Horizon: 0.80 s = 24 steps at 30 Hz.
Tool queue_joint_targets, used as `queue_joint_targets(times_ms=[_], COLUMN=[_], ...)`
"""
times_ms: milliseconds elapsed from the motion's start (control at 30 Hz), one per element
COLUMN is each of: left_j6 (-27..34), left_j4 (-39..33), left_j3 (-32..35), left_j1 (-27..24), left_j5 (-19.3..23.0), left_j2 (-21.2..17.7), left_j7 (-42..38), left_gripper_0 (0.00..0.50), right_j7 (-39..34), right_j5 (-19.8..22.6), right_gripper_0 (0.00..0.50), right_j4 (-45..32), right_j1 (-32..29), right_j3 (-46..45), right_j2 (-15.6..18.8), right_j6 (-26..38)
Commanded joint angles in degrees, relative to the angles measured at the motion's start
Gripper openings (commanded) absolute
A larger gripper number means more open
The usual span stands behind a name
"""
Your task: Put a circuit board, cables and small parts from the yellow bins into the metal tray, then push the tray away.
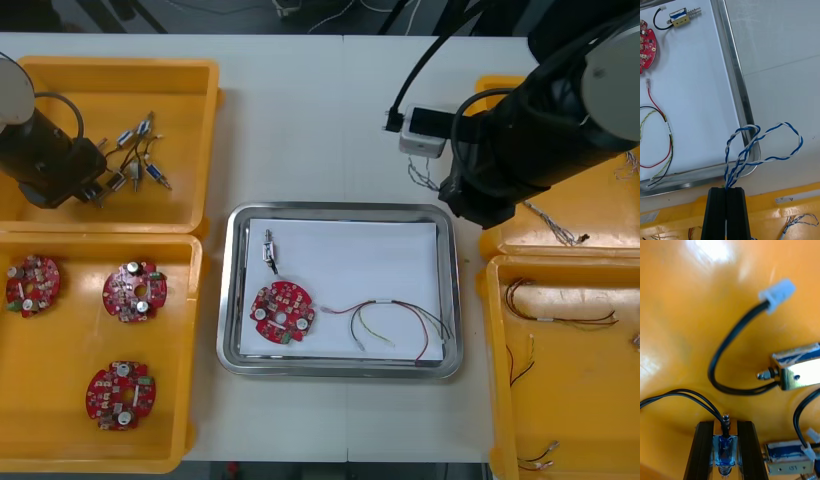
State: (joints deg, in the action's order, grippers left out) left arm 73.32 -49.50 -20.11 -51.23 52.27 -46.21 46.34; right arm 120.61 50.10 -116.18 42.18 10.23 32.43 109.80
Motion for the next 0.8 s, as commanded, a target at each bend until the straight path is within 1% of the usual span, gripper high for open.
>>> queue_joint_targets(times_ms=[33, 267, 433, 633, 800], left_j6=[3.58, 6.30, 8.15, 11.93, 15.97], left_j4=[-3.41, -6.57, -8.16, -10.88, -13.87], left_j3=[2.79, 4.55, 5.60, 6.57, 8.77], left_j1=[0.26, 0.26, 0.08, -0.53, -0.53], left_j5=[-0.76, -1.47, -1.99, -2.61, -3.49], left_j2=[-1.34, -2.39, -3.09, -4.06, -4.41], left_j7=[4.90, 4.55, 4.46, 4.20, 4.11], left_gripper_0=[0.000, 0.000, 0.000, 0.000, 0.000], right_j7=[-2.84, -3.71, -3.54, -2.66, -1.87], right_j5=[-3.25, -7.91, -10.28, -12.83, -17.05], right_gripper_0=[0.000, 0.000, 0.000, 0.000, 0.000], right_j4=[-1.86, -1.86, -1.86, -1.86, -0.54], right_j1=[3.35, 2.82, 0.80, -1.92, -3.95], right_j3=[4.80, 10.07, 13.15, 16.22, 19.56], right_j2=[-4.13, -7.29, -8.17, -7.91, -7.73], right_j6=[0.20, 0.20, 0.20, -4.95, -8.46])
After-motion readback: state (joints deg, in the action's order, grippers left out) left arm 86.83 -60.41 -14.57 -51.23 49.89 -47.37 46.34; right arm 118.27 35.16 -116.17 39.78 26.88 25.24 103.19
